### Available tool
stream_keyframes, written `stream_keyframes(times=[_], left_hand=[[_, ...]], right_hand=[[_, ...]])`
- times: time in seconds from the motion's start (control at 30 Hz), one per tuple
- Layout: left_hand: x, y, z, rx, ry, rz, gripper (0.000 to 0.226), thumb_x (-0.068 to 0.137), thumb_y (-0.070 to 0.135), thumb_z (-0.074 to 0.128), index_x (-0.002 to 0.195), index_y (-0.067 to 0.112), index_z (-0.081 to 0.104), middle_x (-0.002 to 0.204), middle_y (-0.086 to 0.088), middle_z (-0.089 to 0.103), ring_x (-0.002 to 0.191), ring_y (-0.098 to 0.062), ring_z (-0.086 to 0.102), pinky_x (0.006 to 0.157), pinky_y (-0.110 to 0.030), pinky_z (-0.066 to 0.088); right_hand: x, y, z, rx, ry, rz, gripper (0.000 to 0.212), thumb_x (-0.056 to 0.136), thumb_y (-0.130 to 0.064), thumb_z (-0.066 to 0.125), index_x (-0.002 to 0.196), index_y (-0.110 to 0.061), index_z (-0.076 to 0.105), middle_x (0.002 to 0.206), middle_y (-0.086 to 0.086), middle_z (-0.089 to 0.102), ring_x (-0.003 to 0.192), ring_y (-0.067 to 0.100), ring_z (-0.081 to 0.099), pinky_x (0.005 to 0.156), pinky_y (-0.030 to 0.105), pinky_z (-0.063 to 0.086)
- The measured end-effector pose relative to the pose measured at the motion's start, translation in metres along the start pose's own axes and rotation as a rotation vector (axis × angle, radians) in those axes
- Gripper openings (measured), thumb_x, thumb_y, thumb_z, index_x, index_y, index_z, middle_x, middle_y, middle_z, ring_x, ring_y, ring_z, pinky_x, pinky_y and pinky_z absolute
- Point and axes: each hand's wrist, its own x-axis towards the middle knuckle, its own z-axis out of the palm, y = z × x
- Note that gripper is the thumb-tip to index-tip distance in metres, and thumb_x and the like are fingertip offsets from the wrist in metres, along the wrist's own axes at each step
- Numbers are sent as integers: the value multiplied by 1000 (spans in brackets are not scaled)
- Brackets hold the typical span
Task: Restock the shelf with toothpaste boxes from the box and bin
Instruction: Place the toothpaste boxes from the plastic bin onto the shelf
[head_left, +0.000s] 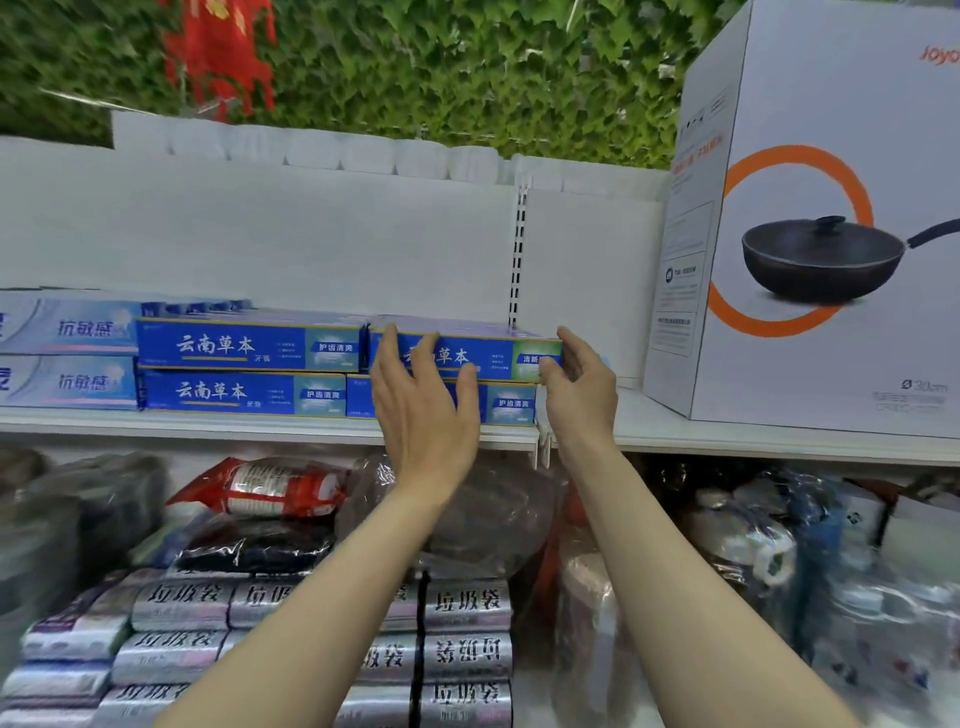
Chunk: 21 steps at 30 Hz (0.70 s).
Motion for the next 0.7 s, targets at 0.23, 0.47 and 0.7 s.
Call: stream_keyframes(times=[0.23, 0.47, 0.7], left_hand=[[-2, 2, 1, 37, -27, -16, 51, 102, 38, 50, 145, 13, 43, 163, -13, 14, 151, -30, 11, 122, -47, 17], [-8, 21, -6, -48, -54, -65, 51, 101, 42, 50, 146, 19, 43, 163, -9, 15, 150, -24, 11, 120, -42, 16], [-10, 40, -35, -438, -40, -260, 42, 100, 43, 54, 138, 26, 50, 144, 2, 42, 133, -13, 41, 110, -32, 38]], right_hand=[[-5, -9, -5, 5, 36, 42, 40, 105, -19, 49, 145, -18, 51, 134, -9, 54, 92, -8, 56, 58, 0, 42], [-22, -20, -12, -52, 69, 7, 37, 103, -27, 52, 140, -21, 51, 130, -9, 54, 84, -21, 51, 58, -4, 36], [-44, -38, 0, -22, -43, -85, 42, 100, -34, 57, 140, -24, 49, 134, -13, 51, 111, -11, 47, 73, -3, 34]])
